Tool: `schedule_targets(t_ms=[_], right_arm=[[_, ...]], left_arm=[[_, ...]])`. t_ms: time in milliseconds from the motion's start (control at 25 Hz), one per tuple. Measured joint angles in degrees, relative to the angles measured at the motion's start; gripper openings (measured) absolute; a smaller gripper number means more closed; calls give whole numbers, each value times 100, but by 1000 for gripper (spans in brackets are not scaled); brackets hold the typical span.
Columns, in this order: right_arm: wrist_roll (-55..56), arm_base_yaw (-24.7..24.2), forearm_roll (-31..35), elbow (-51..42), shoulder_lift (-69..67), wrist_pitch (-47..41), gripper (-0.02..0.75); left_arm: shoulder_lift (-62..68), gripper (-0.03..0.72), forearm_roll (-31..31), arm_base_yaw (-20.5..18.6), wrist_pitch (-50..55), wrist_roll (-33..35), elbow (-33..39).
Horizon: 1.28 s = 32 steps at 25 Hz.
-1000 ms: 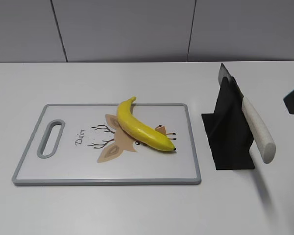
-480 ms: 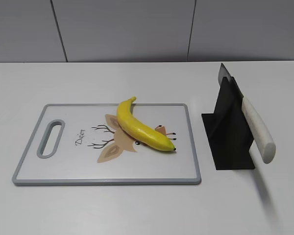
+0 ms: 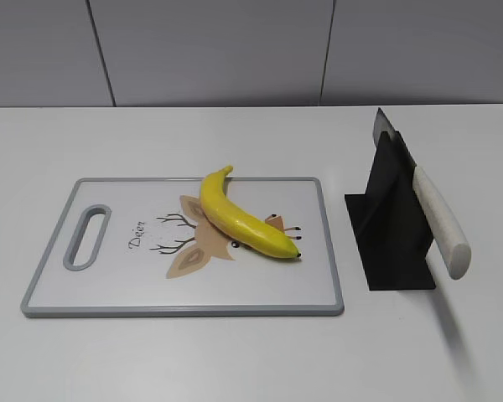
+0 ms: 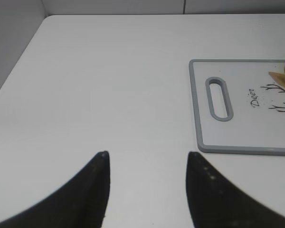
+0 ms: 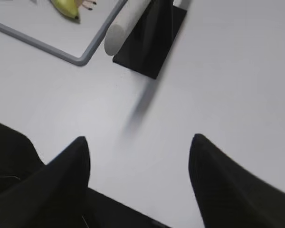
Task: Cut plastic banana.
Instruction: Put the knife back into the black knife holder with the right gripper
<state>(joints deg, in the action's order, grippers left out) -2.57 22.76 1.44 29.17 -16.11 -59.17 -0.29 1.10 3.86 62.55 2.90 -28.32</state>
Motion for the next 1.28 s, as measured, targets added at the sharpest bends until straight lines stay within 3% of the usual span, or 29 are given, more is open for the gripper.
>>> schedule_targets(t_ms=[520, 960, 1080, 1280], right_arm=[[-31, 0, 0, -2, 1583, -11, 501], [-35, -24, 0, -6, 1645, -18, 501], [-35, -261, 6, -6, 1645, -18, 501], [-35, -1245, 6, -6, 1645, -18, 499]], left_arm=[[0, 502, 0, -34, 0, 0, 0], [0, 502, 0, -39, -5, 0, 0], [0, 502, 0, -39, -5, 0, 0], [0, 502, 0, -39, -5, 0, 0]])
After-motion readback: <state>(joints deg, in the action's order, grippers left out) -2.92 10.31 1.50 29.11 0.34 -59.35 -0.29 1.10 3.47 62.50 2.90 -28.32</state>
